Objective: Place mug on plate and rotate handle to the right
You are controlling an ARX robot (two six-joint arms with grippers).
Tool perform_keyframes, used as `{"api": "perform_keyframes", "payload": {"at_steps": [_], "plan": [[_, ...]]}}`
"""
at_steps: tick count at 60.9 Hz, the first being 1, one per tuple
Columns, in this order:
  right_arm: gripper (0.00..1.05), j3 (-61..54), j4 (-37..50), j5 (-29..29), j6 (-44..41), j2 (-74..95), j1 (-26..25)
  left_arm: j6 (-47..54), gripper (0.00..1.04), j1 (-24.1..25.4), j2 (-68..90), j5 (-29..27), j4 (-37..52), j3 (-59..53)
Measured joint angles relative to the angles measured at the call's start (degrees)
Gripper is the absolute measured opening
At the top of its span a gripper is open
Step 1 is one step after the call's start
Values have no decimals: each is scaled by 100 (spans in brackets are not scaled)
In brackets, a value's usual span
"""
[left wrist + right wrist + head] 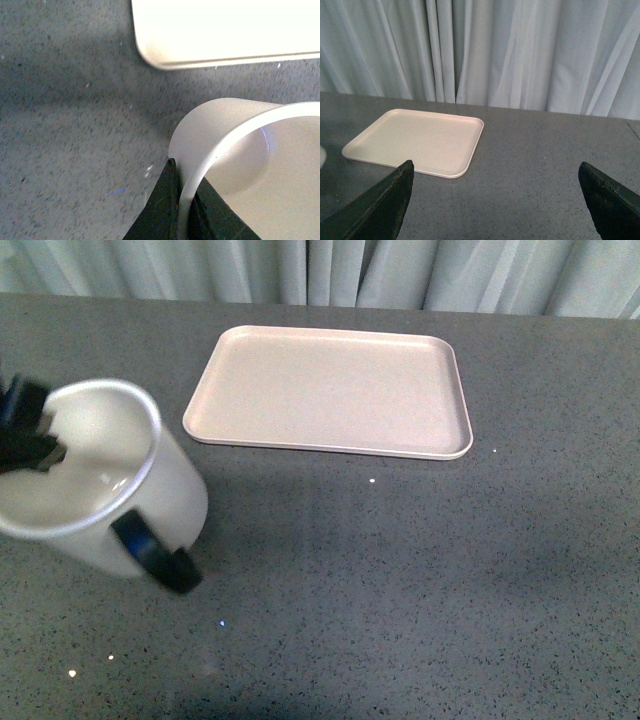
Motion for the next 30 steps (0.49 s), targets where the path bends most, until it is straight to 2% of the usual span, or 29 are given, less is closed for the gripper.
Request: {"api": "perform_keyframes", "payload": {"at_steps": [30], "plan": [[96, 0, 0, 0, 0, 0, 0, -1878, 2, -1165, 2896, -940, -872, 3550]]}}
